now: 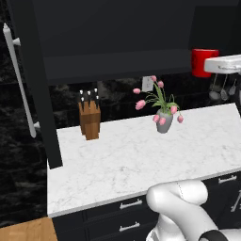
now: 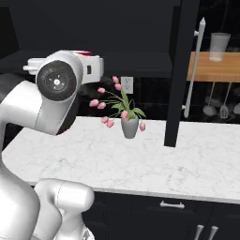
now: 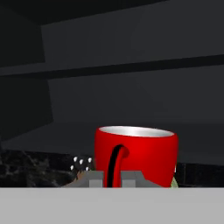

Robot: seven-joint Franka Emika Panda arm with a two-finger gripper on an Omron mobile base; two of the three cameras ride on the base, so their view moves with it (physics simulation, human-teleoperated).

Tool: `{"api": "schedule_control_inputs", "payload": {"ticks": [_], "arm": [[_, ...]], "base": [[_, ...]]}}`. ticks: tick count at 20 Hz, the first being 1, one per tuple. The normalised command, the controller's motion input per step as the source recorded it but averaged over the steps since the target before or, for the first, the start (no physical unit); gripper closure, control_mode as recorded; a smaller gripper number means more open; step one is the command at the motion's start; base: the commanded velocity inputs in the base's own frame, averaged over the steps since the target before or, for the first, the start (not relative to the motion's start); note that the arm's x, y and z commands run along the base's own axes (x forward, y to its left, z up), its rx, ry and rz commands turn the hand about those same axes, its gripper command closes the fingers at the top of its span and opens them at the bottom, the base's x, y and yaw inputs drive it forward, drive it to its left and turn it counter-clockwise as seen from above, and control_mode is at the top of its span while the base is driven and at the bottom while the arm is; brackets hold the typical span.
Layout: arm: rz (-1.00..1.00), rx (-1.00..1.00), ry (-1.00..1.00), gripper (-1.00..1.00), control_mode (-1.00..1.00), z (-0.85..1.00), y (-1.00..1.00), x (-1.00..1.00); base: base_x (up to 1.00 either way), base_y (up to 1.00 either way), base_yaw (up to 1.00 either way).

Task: Gather all objects into one cabinet and sort the glasses and bowls to opposite sides.

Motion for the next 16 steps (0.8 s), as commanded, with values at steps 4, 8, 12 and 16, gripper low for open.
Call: {"api": "schedule_control_inputs", "payload": {"ticks": [4,8,12,16], "arm": [[0.00,0.00,-0.02,1.00,-1.00,-0.09,0.27,-0.42],[0.00,0.00,-0.01,1.00,-1.00,-0.08,0.16,-0.36],[0.00,0.00,0.00,1.00,-1.00,-0.14,0.23,-0.50],[0.00,0.00,0.00,1.00,-1.00,-0.16,0.13,-0.46]], "base": [[0.00,0.00,0.00],[0.00,0.00,0.00],[0.00,0.00,0.00],[0.00,0.00,0.00]]}}
